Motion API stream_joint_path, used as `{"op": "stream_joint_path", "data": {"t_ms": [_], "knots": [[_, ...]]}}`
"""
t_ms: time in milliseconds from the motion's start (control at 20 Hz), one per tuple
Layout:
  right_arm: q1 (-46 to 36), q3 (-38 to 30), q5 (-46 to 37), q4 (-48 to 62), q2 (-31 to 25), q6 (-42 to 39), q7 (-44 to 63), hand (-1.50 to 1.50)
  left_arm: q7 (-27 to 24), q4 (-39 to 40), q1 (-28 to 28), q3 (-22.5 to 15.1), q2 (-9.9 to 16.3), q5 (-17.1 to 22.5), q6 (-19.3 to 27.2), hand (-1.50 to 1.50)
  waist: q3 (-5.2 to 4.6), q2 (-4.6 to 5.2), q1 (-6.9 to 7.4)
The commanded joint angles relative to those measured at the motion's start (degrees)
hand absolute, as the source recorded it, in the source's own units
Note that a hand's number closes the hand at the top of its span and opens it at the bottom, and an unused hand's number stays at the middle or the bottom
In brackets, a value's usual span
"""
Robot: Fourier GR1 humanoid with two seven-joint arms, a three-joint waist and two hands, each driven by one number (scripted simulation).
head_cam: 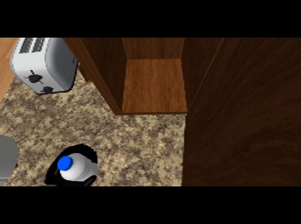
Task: Pick up the bottled water, place it into the cabinet and close the cabinet
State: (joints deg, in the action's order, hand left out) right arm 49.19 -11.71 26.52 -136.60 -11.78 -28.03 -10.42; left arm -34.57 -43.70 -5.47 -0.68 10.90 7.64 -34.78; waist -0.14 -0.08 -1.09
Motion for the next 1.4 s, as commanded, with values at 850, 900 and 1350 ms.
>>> {"op": "stream_joint_path", "data": {"t_ms": [850, 900, 1350], "knots": [[7.0, -4.5, 12.1, -12.7, -2.5, 1.5, 2.7, -1.50, 2.3, -11.9, -4.7, 9.8, -3.0, 9.2, 17.1, 1.50, 0.11, -0.21, 0.64], [3.7, -4.2, 10.9, -10.5, -3.2, 2.1, 2.6, -1.50, 2.1, -13.2, -4.9, 7.6, -6.9, 7.5, 20.4, 1.50, 0.12, -0.11, 0.98], [6.4, -2.0, 9.2, -13.3, -1.3, 2.9, 1.9, -1.50, 12.3, -26.3, -4.4, -0.5, -10.8, 6.4, 31.4, 1.50, 0.10, -0.31, 0.48]]}}
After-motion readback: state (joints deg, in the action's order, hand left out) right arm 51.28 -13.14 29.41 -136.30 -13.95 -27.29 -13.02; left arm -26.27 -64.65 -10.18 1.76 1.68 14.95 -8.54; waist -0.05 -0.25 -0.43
